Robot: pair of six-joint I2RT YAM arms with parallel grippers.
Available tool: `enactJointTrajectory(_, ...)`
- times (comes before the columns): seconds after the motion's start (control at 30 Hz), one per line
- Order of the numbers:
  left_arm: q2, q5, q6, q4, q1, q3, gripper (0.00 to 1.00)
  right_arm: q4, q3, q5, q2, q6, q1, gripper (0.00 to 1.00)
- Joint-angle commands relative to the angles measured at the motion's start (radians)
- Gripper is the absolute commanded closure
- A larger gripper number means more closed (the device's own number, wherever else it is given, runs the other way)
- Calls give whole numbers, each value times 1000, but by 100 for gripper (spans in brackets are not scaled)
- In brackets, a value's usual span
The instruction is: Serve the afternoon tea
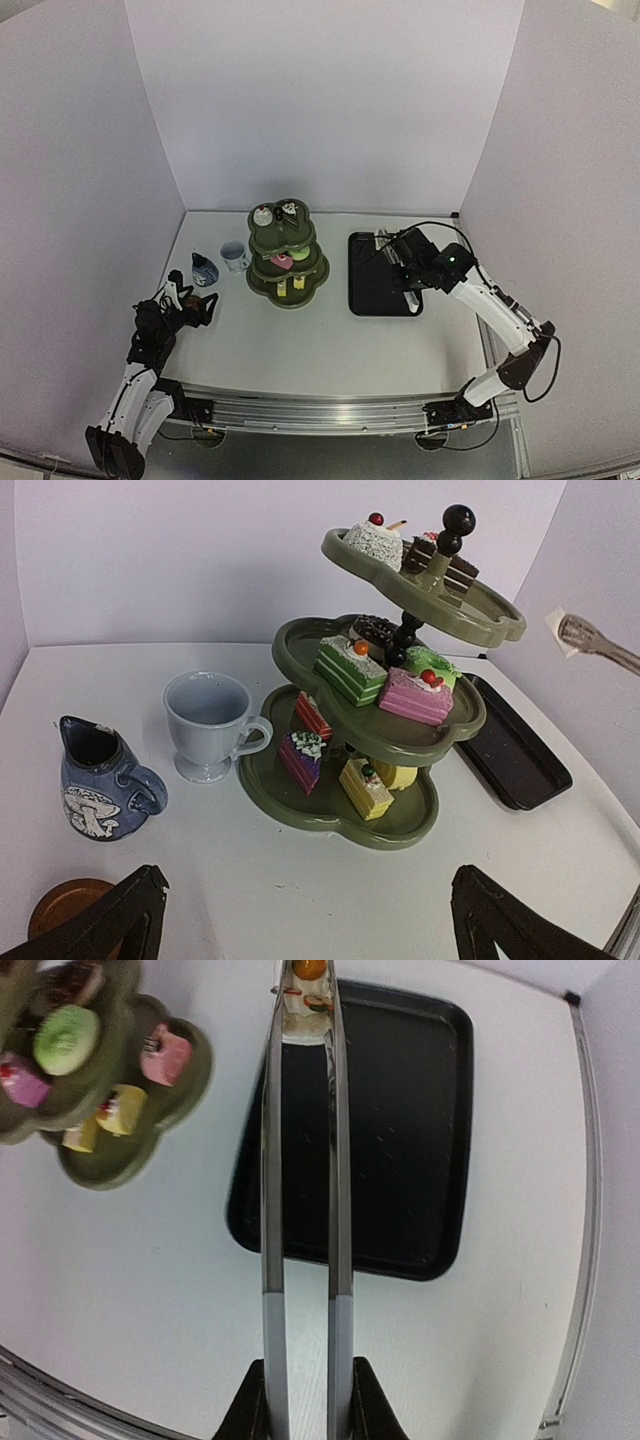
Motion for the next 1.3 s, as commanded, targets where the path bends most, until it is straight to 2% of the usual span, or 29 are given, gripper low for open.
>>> enactJointTrajectory(0.0,-10,-12,20,19,-4,9,0,-7,209,86,-14,-119,155,100)
enactJointTrajectory(0.37,-14,-9,13,23,-4,5,0,80,523,-4,223,-337,352,100)
enactJointTrajectory(0.57,-18,-9,12,20,-4,3,0,83,681,2,381,-453,375,100)
enactJointTrajectory(0.77,-18,-9,11,21,-4,2,0,83,784,51,473,-537,375,100)
enactJointTrajectory(1.0,-13,-4,11,21,-4,4,0,83,828,155,545,-588,374,100)
enactJointTrajectory(1.27,-15,-1,9,19,-4,3,0,79,767,226,523,-601,359,99)
